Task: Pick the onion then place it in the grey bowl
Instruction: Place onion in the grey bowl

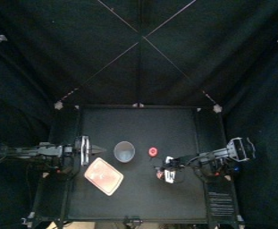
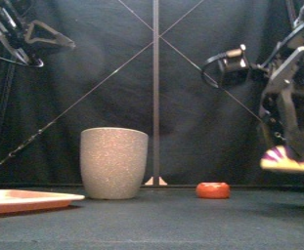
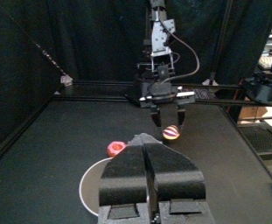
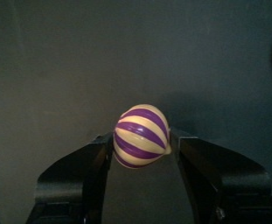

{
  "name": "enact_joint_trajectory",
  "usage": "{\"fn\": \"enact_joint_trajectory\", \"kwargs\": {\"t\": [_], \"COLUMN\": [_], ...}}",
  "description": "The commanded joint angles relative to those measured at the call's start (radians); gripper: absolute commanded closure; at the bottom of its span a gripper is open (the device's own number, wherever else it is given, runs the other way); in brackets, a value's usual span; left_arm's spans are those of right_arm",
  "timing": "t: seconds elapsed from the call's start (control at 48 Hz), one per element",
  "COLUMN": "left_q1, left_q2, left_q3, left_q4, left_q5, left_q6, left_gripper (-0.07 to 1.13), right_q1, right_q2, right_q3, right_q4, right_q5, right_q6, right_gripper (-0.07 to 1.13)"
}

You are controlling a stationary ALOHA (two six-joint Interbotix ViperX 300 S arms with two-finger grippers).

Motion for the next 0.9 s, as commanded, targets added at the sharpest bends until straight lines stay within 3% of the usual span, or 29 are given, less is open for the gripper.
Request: {"fn": "enact_joint_trajectory", "kwargs": {"t": [0.021,0.438,0.688,0.896], "left_q1": [0.002,0.002,0.002,0.005], "left_q2": [0.003,0.003,0.003,0.002], "left_q3": [-0.014,-0.011,0.006,0.009], "left_q4": [-0.002,0.005,0.005,0.006], "left_q5": [-0.014,-0.037,-0.066,-0.071], "left_q6": [0.0,0.005,0.005,0.006], "left_gripper": [1.04,1.04,1.04,1.04], "right_q1": [-0.005,-0.156,-0.232,-0.242], "right_q2": [-0.058,0.005,0.138,0.264], "right_q3": [-0.071,-0.213,-0.285,-0.383], "right_q4": [-0.041,-0.287,-0.311,-0.313], "right_q5": [-0.031,-0.442,-0.615,-0.641], "right_q6": [-0.003,-0.005,-0.005,-0.005], "right_gripper": [0.41,0.41,0.41,0.34]}}
